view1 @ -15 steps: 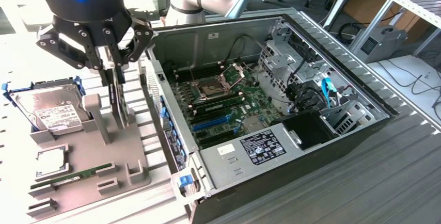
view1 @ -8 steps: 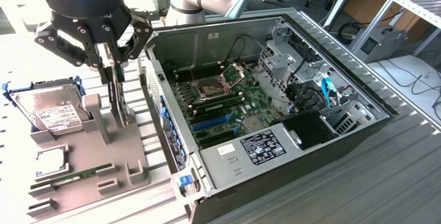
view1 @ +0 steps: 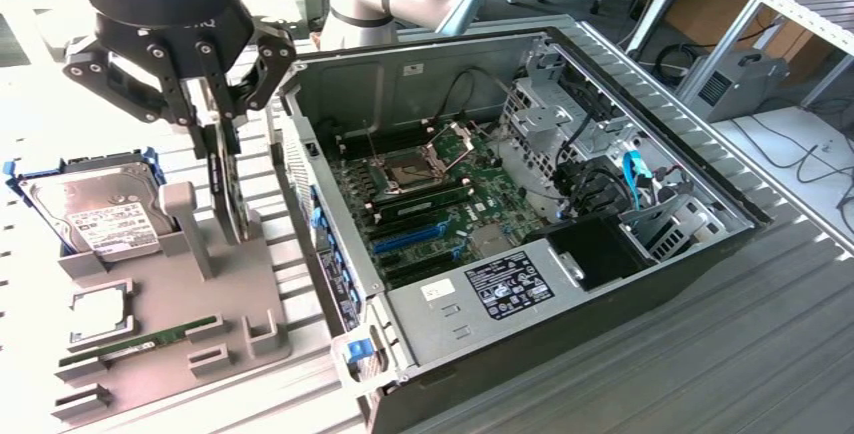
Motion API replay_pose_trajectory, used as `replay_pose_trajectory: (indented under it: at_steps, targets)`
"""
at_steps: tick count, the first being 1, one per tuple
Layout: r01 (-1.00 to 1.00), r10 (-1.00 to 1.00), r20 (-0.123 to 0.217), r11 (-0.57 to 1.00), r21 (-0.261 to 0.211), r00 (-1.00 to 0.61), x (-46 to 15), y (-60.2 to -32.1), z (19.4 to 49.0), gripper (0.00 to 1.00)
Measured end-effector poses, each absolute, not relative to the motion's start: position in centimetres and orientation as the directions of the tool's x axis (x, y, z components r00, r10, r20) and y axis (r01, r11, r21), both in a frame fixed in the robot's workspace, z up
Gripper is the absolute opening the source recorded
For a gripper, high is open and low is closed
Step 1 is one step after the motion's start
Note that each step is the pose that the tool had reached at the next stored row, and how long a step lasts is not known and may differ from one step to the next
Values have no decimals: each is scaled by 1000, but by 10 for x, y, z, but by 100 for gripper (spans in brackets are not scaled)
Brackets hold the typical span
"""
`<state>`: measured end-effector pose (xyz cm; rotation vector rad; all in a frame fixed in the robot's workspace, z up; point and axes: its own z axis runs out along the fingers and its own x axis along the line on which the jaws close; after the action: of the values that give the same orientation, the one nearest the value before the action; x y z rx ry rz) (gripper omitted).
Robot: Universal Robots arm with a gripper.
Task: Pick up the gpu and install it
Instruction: 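Pick up the gpu and move the gpu toward the slot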
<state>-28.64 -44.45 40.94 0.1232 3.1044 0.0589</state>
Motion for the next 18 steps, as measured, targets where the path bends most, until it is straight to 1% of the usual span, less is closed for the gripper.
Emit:
replay_pose_trajectory:
  at_steps: [18]
  targets:
    - [79, 80, -33, 996, 39, -996, -286, -444, 419, 27]
